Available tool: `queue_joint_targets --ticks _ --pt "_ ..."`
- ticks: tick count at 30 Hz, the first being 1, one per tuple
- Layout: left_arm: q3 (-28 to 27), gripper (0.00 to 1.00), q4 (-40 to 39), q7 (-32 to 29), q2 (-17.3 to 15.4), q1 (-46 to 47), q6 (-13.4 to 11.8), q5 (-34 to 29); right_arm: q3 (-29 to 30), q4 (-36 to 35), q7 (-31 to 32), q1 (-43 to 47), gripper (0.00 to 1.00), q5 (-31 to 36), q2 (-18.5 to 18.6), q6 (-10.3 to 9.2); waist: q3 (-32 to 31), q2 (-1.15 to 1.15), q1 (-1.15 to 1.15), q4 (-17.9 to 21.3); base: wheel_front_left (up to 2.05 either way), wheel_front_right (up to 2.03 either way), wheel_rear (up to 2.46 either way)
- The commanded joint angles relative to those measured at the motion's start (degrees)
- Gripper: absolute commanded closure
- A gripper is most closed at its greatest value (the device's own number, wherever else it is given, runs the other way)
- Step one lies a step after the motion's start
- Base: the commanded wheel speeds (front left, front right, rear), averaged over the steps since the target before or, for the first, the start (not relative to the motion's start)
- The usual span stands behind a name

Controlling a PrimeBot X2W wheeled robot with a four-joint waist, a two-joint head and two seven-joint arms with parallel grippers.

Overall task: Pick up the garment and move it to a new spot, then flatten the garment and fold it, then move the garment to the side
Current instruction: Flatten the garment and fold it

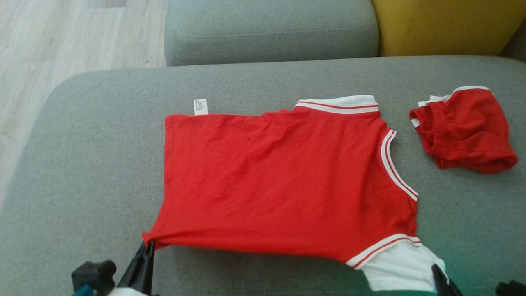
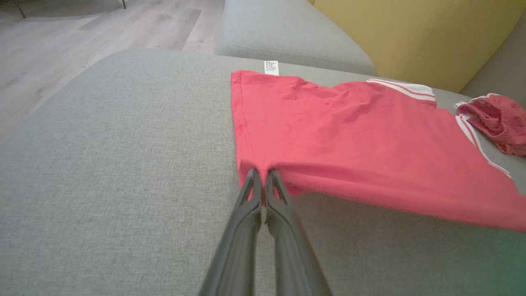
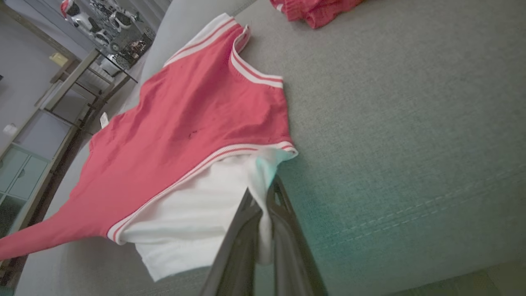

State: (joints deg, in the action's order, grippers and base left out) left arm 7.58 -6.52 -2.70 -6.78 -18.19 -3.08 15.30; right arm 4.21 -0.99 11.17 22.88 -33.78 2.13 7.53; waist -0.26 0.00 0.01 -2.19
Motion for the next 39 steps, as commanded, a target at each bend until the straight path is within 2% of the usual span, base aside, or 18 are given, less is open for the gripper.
queue_joint_targets --ticks 1,13,22,23,24,25,26,27,34,39 --pt "-1.6 1.00 -1.9 -0.5 -0.7 3.7 0.1 0.5 -0.6 -1.1 0.6 -3.4 1.00 -0.4 0.8 -0.04 0.6 0.00 -0.01 0.0 0.00 0.00 0.00" --pt "0.0 1.00 5.8 -9.3 -3.2 16.5 5.1 4.5 -0.5 4.1 6.8 -18.3 1.00 3.1 0.8 -0.04 6.0 0.00 -0.01 -1.2 0.00 0.00 0.00" --pt "0.1 1.00 12.0 -8.8 -3.5 24.8 6.7 5.9 0.4 9.0 7.3 -28.1 1.00 2.0 0.8 -0.04 9.6 0.00 -0.01 -1.2 0.00 0.00 0.00" --pt "0.2 1.00 12.7 -8.7 -3.5 25.5 6.9 6.0 0.4 9.7 7.1 -29.1 0.93 1.9 0.8 -0.04 9.9 0.00 -0.01 -1.2 0.00 0.00 0.00" --pt "0.3 1.00 13.3 -8.5 -3.6 26.1 7.1 6.1 0.3 10.2 7.0 -29.9 0.60 1.4 0.8 -0.04 10.3 0.00 -0.01 -1.2 0.00 0.00 0.00" --pt "0.3 0.91 13.9 -8.4 -3.6 26.7 7.2 6.2 0.1 10.7 6.9 -30.7 0.00 0.8 0.8 -0.04 10.6 0.00 -0.01 -1.1 0.00 0.00 0.00" --pt "0.3 0.42 14.5 -7.9 -3.5 27.2 7.3 6.3 -0.1 11.1 6.6 -31.4 0.00 0.8 0.8 -0.04 10.9 0.00 -0.01 -1.1 0.00 0.00 0.00" --pt "0.3 0.00 14.9 -7.5 -3.4 27.6 7.4 6.4 -0.4 11.3 6.2 -32.0 0.00 1.0 0.8 -0.04 11.2 0.00 -0.01 -1.1 0.00 0.00 0.00" --pt "-0.7 0.00 15.5 0.1 -1.9 27.2 6.5 6.4 -2.8 8.2 -1.0 -32.6 0.00 1.8 0.8 -0.04 11.8 0.00 -0.01 -0.9 0.00 0.00 0.00" --pt "-1.6 0.00 13.5 7.4 -1.0 25.4 4.8 4.9 -4.1 3.9 -6.8 -31.4 0.00 6.2 0.8 -0.04 11.3 0.00 -0.01 -0.8 0.00 0.00 0.00"
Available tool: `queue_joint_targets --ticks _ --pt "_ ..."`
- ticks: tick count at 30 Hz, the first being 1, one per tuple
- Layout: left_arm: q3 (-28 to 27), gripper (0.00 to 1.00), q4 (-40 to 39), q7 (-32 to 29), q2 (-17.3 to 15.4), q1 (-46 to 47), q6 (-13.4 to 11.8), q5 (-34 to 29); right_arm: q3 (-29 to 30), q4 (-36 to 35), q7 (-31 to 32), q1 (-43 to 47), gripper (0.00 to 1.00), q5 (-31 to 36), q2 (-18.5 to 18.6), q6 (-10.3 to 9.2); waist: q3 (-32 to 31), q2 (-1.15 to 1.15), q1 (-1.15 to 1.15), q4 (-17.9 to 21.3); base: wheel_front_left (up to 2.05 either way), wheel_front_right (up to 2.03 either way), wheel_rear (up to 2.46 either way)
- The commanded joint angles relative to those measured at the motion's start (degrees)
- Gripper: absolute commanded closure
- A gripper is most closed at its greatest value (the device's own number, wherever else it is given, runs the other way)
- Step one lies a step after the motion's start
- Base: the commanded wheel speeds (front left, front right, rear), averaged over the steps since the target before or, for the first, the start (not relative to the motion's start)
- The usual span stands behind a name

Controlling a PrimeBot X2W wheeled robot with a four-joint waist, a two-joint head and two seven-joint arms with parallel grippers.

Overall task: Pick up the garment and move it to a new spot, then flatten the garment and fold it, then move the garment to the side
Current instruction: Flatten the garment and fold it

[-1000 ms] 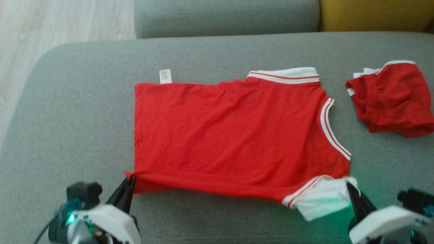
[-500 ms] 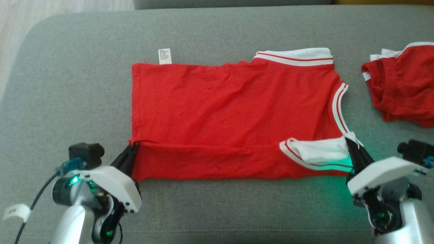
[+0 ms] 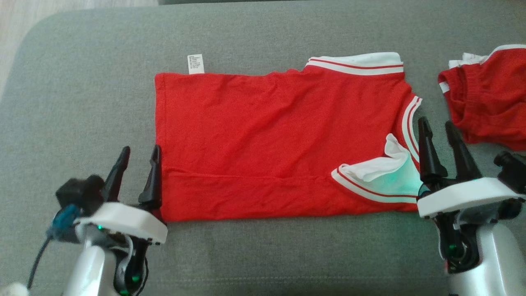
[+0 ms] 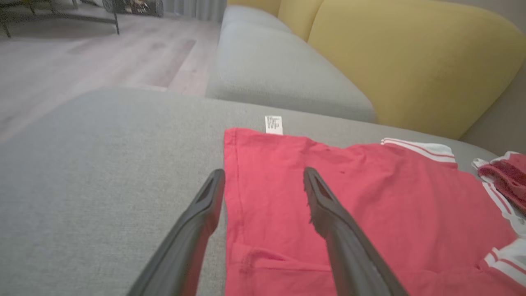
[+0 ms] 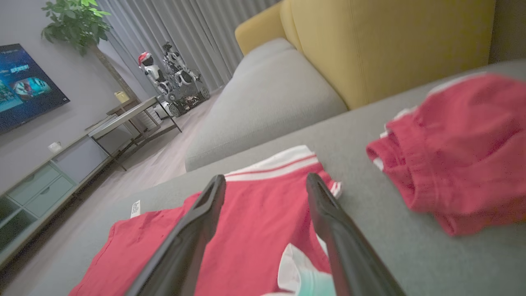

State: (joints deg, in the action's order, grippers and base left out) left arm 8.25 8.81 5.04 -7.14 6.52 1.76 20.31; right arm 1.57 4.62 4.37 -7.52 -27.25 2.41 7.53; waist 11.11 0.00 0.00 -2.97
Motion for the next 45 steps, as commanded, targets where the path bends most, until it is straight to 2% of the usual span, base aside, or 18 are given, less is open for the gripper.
queue_joint_targets --ticks 1,4,8,13,21,34,41,45 --pt "-2.4 0.00 -2.3 1.5 -0.6 0.3 -0.6 -0.8 -1.7 -2.7 -1.2 -0.5 0.00 1.3 0.5 -0.04 -0.3 0.00 0.00 0.0 0.00 0.00 0.00" --pt "-2.6 0.00 -3.5 6.1 -0.2 -1.4 -2.0 -2.5 -2.4 -5.1 -3.9 1.3 0.00 5.7 0.8 -0.04 -1.3 0.00 0.00 0.2 0.00 0.00 0.00" --pt "-2.8 0.00 -4.7 8.7 -0.1 -4.5 -3.7 -4.8 -3.0 -6.9 -5.5 4.9 0.00 10.6 1.5 -0.04 -3.1 0.00 0.00 0.7 0.00 0.00 0.00" --pt "-2.4 0.00 -5.5 9.6 -0.1 -9.2 -4.8 -6.9 -3.5 -8.1 -6.1 9.6 0.00 13.8 1.8 -0.04 -5.0 0.00 0.00 1.4 0.00 0.00 0.00" --pt "-1.8 0.00 -4.9 9.8 -0.1 -12.3 -5.2 -7.7 -3.6 -8.4 -6.3 12.9 0.00 15.2 1.6 -0.04 -6.2 0.00 0.00 1.6 0.00 0.00 0.00" --pt "-0.6 0.00 -3.3 8.8 -0.7 -11.1 -4.9 -7.5 -2.9 -7.0 -5.3 12.8 0.00 15.9 1.2 -0.04 -6.4 0.00 0.00 1.3 0.00 0.00 0.00" --pt "1.5 0.00 3.5 4.0 0.0 -6.5 -1.6 -4.6 -0.5 -1.3 0.4 9.9 0.00 17.5 1.3 -0.04 -2.5 0.00 0.00 0.6 0.00 0.00 0.00" --pt "1.5 0.00 7.0 2.5 0.2 -4.4 -0.8 -3.3 0.7 1.0 3.3 8.3 0.00 18.7 1.2 -0.04 -0.9 0.00 0.00 0.4 0.00 0.00 0.00"
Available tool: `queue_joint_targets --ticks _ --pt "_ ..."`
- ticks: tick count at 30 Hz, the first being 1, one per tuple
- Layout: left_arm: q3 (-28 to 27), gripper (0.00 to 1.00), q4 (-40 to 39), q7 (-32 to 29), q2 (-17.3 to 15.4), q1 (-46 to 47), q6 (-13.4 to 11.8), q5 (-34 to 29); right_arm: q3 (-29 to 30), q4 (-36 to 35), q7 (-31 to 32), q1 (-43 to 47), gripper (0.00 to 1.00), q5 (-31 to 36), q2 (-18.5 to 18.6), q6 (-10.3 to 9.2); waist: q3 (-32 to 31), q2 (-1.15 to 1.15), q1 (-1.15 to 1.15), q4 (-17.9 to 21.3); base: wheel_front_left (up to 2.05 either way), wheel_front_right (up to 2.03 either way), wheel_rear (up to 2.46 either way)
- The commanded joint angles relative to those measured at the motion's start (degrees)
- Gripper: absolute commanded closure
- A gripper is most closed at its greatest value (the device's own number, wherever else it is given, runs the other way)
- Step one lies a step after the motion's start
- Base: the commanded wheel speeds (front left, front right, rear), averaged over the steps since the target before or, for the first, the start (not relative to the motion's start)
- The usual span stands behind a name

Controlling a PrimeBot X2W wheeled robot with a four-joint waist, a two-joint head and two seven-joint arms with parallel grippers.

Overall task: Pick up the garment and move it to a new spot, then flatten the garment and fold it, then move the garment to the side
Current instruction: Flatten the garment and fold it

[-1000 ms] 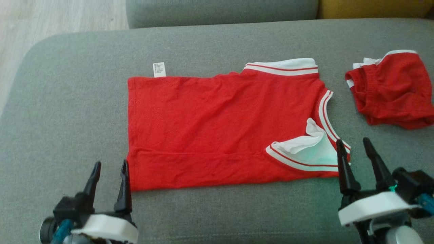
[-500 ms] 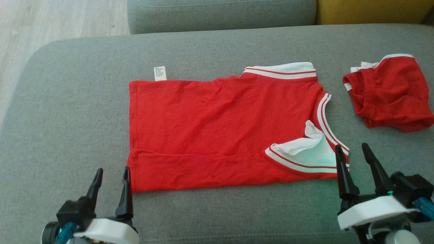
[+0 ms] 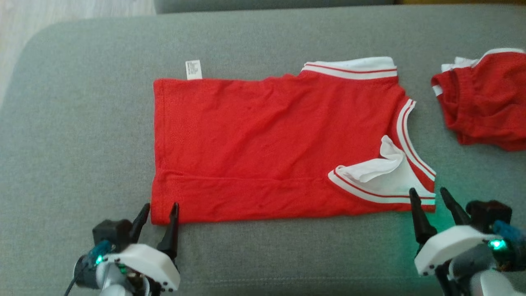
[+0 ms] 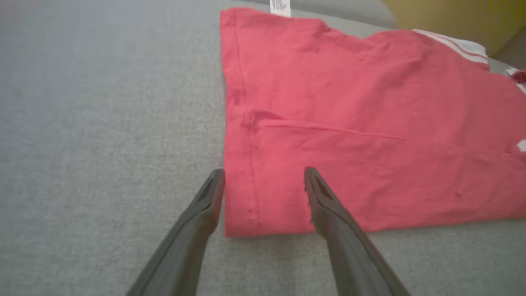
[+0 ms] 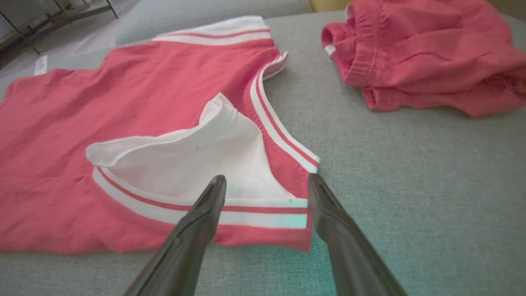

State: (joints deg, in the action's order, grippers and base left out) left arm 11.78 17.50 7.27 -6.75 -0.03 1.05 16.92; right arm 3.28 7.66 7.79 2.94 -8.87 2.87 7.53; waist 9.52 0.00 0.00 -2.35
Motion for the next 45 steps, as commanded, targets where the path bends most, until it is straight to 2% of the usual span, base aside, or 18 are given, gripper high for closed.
queue_joint_targets --ticks 1,14,15,16,17,18,23,30,35,45 --pt "-2.1 0.00 -0.6 -0.1 -0.2 2.7 0.1 0.5 -0.6 -1.3 0.9 -2.6 0.00 0.6 0.7 -0.04 1.1 0.00 0.00 -0.2 0.00 0.00 0.00" --pt "-2.3 0.00 8.9 -6.8 0.6 7.5 2.9 6.4 1.6 3.4 9.6 -6.0 0.00 0.8 0.1 -0.04 3.4 0.00 0.00 -0.3 0.00 0.00 0.00" --pt "-2.2 0.38 9.3 -7.2 0.6 7.8 3.1 6.7 1.4 3.6 10.1 -6.3 0.00 0.4 0.1 -0.04 3.5 0.00 0.00 -0.3 0.00 0.00 0.00" --pt "-2.0 0.83 9.5 -7.2 0.5 8.0 3.3 6.8 1.3 3.7 10.4 -6.5 0.45 0.0 0.1 -0.04 3.6 0.00 0.00 -0.3 0.00 0.00 0.00" --pt "-1.8 1.00 9.7 -7.2 0.4 8.2 3.5 6.9 1.1 4.0 10.9 -6.7 0.72 -0.5 0.0 -0.04 3.7 0.00 0.00 -0.3 0.00 0.00 0.00" --pt "-1.7 1.00 9.9 -7.0 0.4 8.4 3.6 6.9 0.9 4.1 11.2 -6.9 1.00 -1.0 0.0 -0.04 3.7 0.00 0.00 -0.3 0.00 0.00 0.00" --pt "-1.6 1.00 9.5 -5.2 -0.3 8.7 3.3 6.3 0.4 3.6 10.5 -7.1 1.00 -3.2 0.0 -0.04 3.8 0.00 0.00 -0.3 0.00 0.00 0.00" --pt "-2.4 1.00 4.6 -3.9 -1.2 5.5 1.7 6.4 0.1 -0.8 10.1 -3.5 1.00 -6.2 0.0 -0.04 1.9 0.00 0.00 -0.4 0.00 0.00 0.00" --pt "-3.4 1.00 -0.1 -4.8 -1.8 1.3 0.0 7.1 0.2 -3.3 10.8 0.5 1.00 -7.7 0.0 -0.04 -0.3 0.00 0.00 -0.2 0.00 0.00 0.00" --pt "-3.3 1.00 -6.3 -8.5 -2.4 -5.5 -2.4 7.7 0.4 -3.7 11.8 5.7 1.00 -10.5 0.0 -0.04 -2.9 0.00 0.00 0.0 0.00 0.00 0.00"
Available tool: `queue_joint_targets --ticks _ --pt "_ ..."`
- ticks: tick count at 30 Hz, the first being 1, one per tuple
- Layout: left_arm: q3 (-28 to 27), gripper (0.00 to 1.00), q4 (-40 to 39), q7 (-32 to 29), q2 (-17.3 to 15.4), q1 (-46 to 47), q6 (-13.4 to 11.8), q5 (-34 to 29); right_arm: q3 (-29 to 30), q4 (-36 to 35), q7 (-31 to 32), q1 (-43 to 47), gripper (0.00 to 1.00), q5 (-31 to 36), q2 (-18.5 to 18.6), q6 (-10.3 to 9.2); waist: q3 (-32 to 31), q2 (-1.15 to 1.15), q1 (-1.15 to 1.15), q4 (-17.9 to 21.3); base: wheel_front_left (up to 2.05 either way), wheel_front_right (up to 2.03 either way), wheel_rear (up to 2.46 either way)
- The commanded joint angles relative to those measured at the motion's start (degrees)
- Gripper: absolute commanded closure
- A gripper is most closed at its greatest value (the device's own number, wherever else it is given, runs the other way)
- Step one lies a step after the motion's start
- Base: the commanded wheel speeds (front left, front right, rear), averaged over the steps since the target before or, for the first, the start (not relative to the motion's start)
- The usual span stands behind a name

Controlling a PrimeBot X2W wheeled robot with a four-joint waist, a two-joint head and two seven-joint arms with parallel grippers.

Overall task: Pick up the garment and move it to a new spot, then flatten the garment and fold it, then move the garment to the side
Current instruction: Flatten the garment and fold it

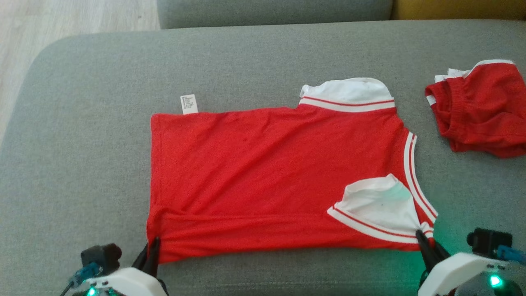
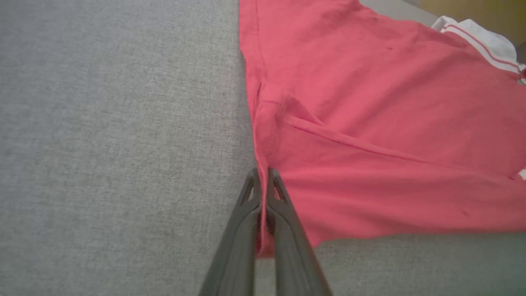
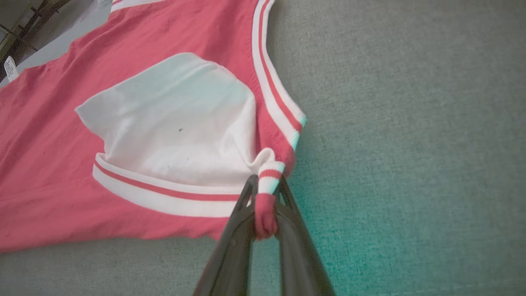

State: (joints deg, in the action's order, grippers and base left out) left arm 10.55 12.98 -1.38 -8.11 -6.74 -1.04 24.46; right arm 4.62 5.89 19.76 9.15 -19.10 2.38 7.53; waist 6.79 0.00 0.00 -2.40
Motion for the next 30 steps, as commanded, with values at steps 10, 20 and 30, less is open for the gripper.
queue_joint_targets --ticks 10,20,30 --pt "-2.6 0.00 -4.9 3.8 -1.7 1.6 -2.9 -2.1 -2.6 -6.7 -6.5 -1.3 0.00 -0.7 0.5 -0.04 -1.5 0.00 0.00 0.4 0.00 0.00 0.00" --pt "-2.2 0.00 -10.0 10.1 -3.3 7.6 -5.0 -7.3 -4.0 -14.3 -15.7 -5.4 0.00 6.5 0.5 -0.04 -2.8 0.00 0.00 0.0 0.00 0.00 0.00" --pt "-0.8 0.00 -7.2 8.5 -3.6 14.7 -3.1 -6.8 -4.3 -15.3 -15.4 -7.3 0.00 6.2 0.5 -0.04 1.0 0.00 0.00 0.0 0.00 0.00 0.00"
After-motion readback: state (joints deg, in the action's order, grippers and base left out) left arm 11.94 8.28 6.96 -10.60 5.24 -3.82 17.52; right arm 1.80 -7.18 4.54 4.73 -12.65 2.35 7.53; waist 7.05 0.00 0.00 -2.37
